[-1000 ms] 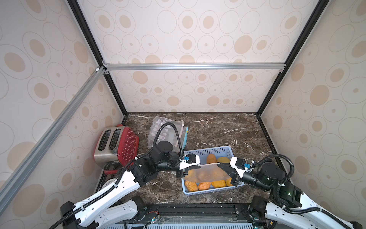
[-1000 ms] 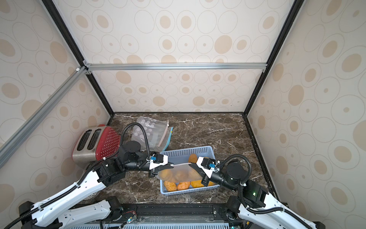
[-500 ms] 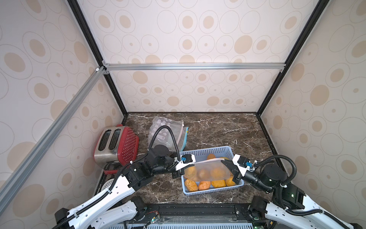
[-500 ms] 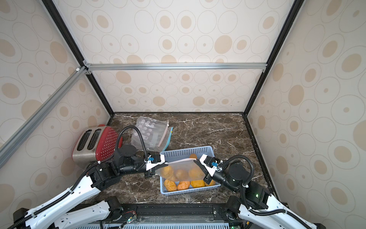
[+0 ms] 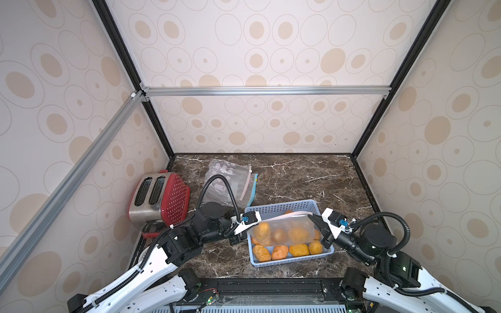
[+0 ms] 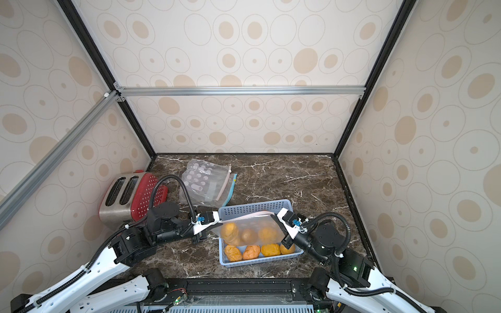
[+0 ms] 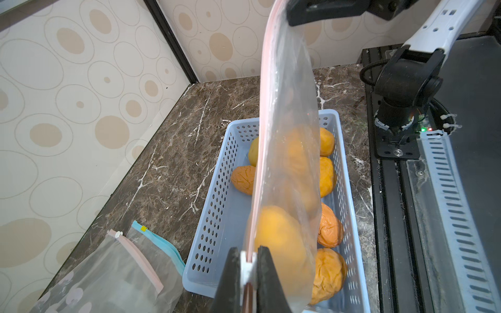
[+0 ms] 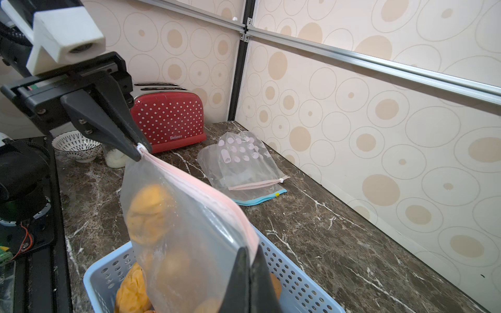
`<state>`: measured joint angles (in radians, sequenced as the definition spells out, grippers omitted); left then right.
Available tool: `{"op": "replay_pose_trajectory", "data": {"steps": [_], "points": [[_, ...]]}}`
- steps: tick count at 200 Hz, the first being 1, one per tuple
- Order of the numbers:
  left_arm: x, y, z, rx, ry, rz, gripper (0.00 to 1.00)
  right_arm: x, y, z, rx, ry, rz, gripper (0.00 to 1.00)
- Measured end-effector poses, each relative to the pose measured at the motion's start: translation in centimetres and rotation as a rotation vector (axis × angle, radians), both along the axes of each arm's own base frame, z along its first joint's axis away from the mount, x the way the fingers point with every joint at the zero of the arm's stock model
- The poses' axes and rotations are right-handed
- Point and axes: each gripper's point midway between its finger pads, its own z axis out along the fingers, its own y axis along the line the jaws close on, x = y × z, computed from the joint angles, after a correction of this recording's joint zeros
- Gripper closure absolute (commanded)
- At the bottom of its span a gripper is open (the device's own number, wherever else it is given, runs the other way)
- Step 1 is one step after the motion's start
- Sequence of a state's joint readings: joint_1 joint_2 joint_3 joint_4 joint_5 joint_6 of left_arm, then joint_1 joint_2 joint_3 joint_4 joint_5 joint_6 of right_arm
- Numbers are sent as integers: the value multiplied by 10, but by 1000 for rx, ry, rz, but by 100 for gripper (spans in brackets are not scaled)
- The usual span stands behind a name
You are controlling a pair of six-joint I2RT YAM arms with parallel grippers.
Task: Put the potatoes into a zipper bag and zip it
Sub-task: Place the zipper food storage bag at the center of the board.
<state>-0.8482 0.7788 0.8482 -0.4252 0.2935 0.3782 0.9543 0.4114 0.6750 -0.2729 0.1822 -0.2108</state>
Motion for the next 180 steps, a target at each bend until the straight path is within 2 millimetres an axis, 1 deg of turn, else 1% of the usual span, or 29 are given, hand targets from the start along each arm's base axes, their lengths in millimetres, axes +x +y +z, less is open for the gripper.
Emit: {"op": "replay_pose_trajectory", "data": {"steps": [40,96,180], "points": [[2,6,-7,24,19,34,97,2,-5,1,0,-4,-25,100],[-1,19,-6,19,4,73,97,4,-12,1,1,-10,-60,100],[-1,26,-12,29,6,101,97,4,-11,-1,-3,0,-57,100]]}}
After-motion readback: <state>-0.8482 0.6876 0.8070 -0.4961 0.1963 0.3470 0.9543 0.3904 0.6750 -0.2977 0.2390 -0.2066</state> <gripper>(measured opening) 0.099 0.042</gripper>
